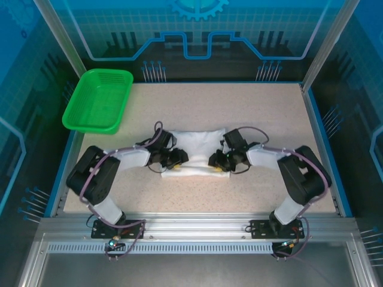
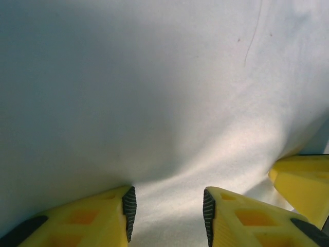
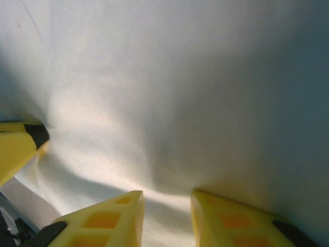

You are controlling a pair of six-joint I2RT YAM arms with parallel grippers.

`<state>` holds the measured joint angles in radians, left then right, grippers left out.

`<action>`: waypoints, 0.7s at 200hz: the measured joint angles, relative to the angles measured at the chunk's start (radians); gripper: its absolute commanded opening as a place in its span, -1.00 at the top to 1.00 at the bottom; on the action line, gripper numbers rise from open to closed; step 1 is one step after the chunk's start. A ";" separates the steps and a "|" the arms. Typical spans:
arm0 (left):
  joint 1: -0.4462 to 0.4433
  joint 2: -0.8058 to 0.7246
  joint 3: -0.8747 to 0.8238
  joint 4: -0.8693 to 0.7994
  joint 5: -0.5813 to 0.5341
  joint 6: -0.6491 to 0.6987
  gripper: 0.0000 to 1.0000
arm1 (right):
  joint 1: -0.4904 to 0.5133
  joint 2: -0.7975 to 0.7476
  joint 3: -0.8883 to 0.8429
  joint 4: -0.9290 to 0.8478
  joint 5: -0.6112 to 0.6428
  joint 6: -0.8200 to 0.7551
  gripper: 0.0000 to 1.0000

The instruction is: Fold and stack the t-shirts

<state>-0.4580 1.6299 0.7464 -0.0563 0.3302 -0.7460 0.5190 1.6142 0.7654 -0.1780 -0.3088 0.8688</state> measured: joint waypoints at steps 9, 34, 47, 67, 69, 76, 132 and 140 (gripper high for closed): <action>-0.005 -0.052 -0.053 -0.001 0.008 -0.014 0.12 | 0.037 -0.053 -0.037 -0.029 0.024 0.013 0.15; -0.010 -0.190 -0.142 -0.071 0.008 -0.042 0.01 | 0.079 -0.175 -0.100 -0.101 0.097 0.069 -0.11; -0.010 -0.245 -0.140 -0.130 -0.002 -0.050 -0.02 | 0.085 -0.248 -0.108 -0.148 0.155 0.087 -0.14; -0.007 -0.274 -0.063 -0.217 -0.027 -0.047 0.09 | 0.087 -0.332 -0.082 -0.188 0.235 0.091 -0.03; -0.005 -0.271 -0.050 -0.224 -0.030 -0.043 0.13 | 0.086 -0.335 -0.074 -0.192 0.244 0.093 0.00; 0.000 -0.260 -0.003 -0.238 -0.035 -0.035 0.24 | 0.082 -0.335 -0.045 -0.204 0.262 0.086 0.10; 0.103 -0.007 0.233 -0.163 -0.101 -0.020 0.55 | 0.021 0.000 0.364 -0.190 0.272 0.008 0.56; 0.113 0.045 0.257 -0.163 -0.119 -0.014 0.56 | 0.013 0.060 0.397 -0.186 0.262 0.001 0.60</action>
<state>-0.3450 1.6745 1.0031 -0.2192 0.2111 -0.7601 0.5316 1.6745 1.1622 -0.3641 -0.0471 0.8696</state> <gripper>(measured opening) 0.223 0.225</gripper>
